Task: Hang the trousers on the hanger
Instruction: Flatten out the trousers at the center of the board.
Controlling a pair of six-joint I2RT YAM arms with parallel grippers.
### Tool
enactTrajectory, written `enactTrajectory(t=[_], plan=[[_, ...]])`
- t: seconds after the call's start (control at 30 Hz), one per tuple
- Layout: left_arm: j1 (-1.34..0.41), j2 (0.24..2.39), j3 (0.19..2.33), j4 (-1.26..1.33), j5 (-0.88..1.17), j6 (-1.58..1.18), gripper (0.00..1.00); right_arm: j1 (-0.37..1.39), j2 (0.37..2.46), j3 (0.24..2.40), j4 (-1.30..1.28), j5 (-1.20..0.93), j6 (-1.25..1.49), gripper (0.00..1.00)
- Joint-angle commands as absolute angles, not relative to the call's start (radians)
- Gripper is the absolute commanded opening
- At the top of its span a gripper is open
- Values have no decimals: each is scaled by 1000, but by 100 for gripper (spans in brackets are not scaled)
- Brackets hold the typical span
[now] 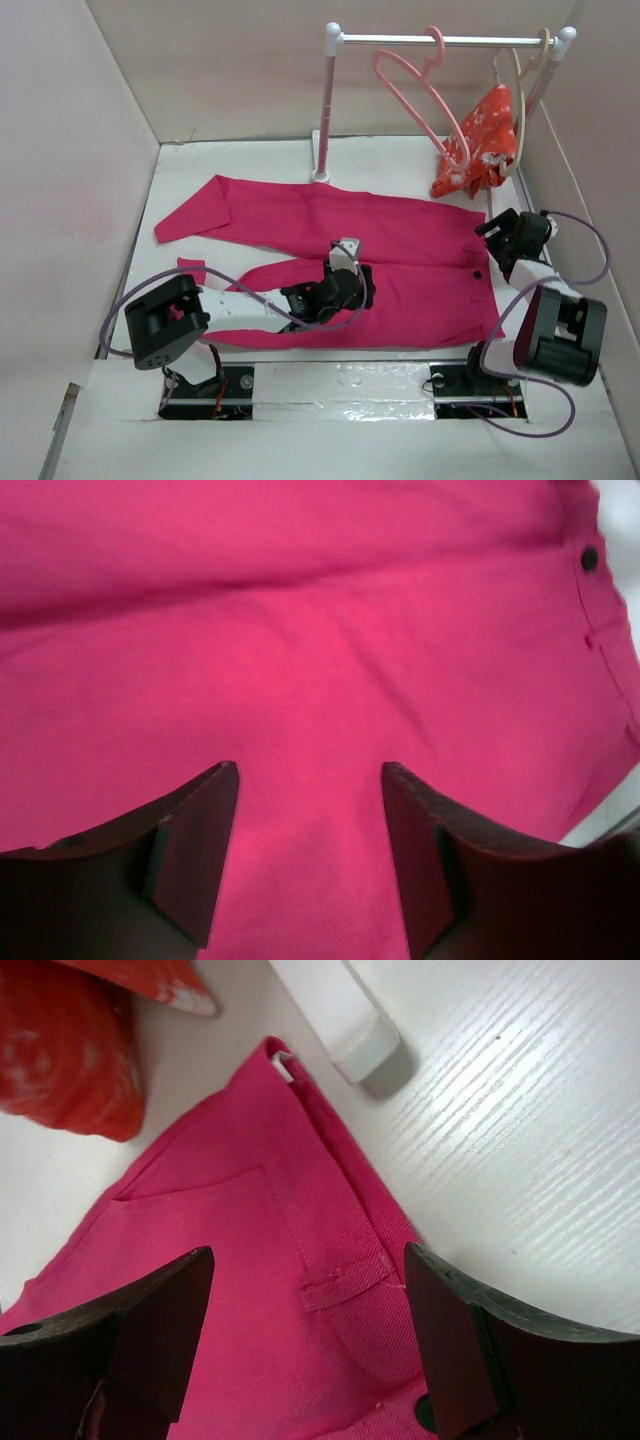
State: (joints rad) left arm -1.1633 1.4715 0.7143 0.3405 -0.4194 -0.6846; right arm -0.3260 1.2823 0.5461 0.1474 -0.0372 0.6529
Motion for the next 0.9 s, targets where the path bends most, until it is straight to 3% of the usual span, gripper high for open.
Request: enactTrajectory(t=[0.0, 0.33, 0.43, 0.5, 0.53, 0.57, 0.6, 0.67, 0.87], plan=[[-1209, 1500, 791, 404, -446, -635, 57, -366, 1394, 641, 130, -144, 670, 82], [-1207, 1359, 718, 374, -488, -503, 56, -431, 1615, 724, 51, -390, 598, 78], [-1144, 1244, 635, 411, -424, -503, 47, -431, 1653, 713, 61, -436, 577, 63], [-1111, 1148, 585, 425, -411, -518, 43, -440, 1641, 686, 86, -434, 577, 27], [-1111, 1147, 572, 425, -414, -523, 43, -440, 1641, 671, 92, -425, 581, 27], [-1094, 1109, 562, 425, -416, -528, 42, -451, 1600, 637, 101, -387, 587, 14], [-1094, 1094, 542, 428, -416, -532, 41, -451, 1570, 612, 119, -371, 609, 8], [-1072, 1062, 529, 436, -397, -535, 41, -460, 1493, 563, 179, -368, 647, 1], [-1072, 1048, 532, 407, -422, -551, 42, -472, 1298, 609, 20, -180, 683, 0]])
